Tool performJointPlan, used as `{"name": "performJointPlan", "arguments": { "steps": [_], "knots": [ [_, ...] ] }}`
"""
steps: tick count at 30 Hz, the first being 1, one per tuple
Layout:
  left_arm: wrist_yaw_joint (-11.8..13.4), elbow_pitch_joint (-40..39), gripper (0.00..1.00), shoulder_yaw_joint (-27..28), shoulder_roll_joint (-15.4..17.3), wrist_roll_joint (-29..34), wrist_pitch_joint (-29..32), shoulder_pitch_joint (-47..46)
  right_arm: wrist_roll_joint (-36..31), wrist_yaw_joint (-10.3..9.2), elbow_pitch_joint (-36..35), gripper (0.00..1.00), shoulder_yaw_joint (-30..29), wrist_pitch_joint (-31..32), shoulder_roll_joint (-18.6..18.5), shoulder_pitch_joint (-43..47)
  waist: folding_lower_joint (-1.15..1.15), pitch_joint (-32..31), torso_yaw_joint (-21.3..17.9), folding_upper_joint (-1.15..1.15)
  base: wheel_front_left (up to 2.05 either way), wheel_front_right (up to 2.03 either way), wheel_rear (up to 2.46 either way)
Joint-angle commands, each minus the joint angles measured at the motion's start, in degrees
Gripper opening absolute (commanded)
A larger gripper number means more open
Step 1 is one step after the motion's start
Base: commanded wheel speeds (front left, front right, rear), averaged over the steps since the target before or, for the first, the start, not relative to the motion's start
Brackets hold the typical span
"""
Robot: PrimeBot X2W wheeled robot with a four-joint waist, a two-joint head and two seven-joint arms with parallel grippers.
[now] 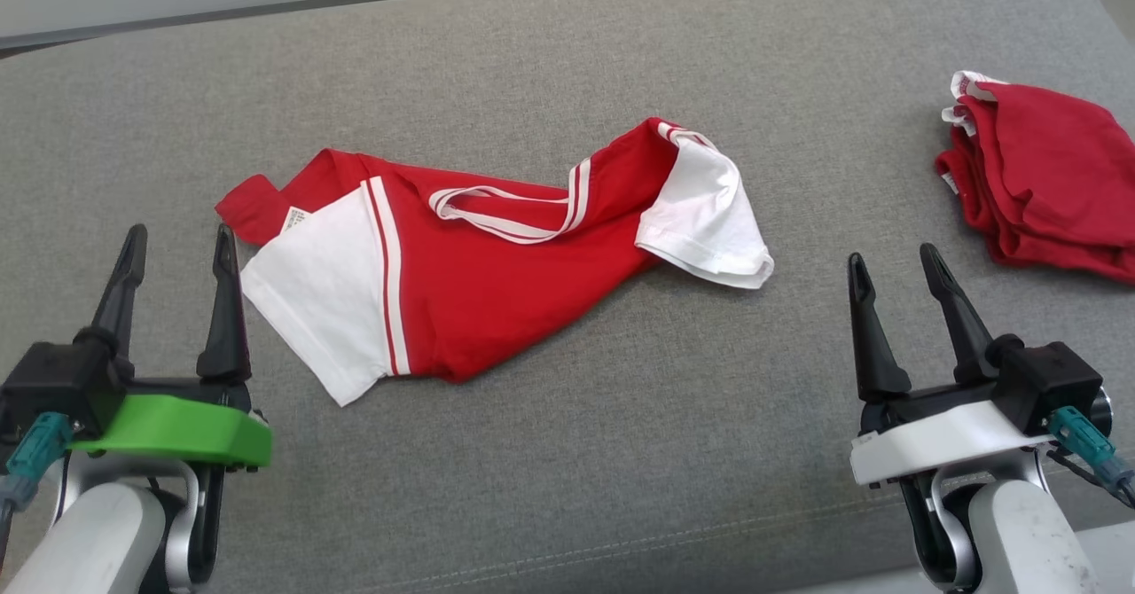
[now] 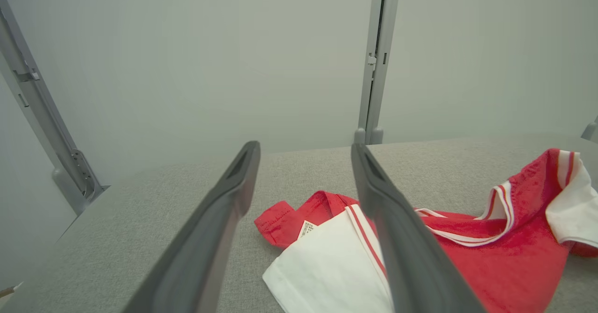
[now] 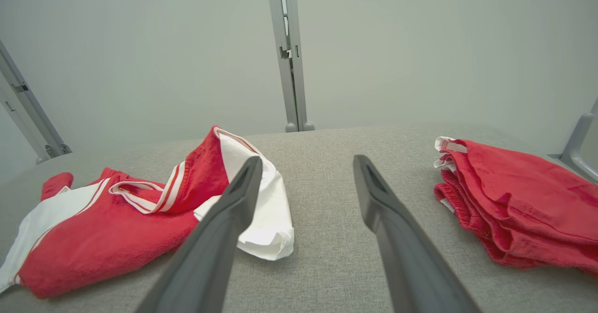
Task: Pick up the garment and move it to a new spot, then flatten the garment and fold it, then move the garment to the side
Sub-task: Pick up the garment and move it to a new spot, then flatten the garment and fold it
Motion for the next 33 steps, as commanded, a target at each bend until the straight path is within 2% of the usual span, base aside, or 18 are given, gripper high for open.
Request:
{"name": "performJointPlan", "arguments": {
  "steps": [1,15,18,23,33],
  "knots": [
    [-0.3,-0.3,1.00,0.2,0.4,0.4,-0.3,1.3,-0.2,-0.06,0.0,1.00,-0.1,0.2,-0.1,0.8,0.00,-1.2,0.7,0.00,0.00,0.00,0.00],
    [-0.5,-2.1,1.00,1.5,0.2,1.4,-0.4,11.8,0.0,-0.06,-2.0,1.00,-0.1,3.0,-0.1,6.9,0.00,-7.7,2.0,0.00,0.00,0.00,0.00],
    [-1.7,-1.9,1.00,2.2,-0.6,0.8,-0.3,12.7,0.1,-0.06,-2.5,1.00,0.0,3.6,0.0,8.1,0.00,-8.9,2.3,0.00,0.00,0.00,0.00],
    [-5.1,-0.6,1.00,5.4,-3.2,0.1,-0.3,13.1,0.2,-0.06,-3.2,1.00,0.3,4.3,0.2,9.2,0.00,-10.2,2.9,0.00,0.00,0.00,0.00],
    [-9.9,3.7,1.00,12.6,-9.1,3.8,-0.3,14.4,0.0,-0.06,-3.7,1.00,0.1,4.9,0.2,9.7,0.00,-10.9,3.7,0.00,0.00,0.00,0.00]
  ]
}}
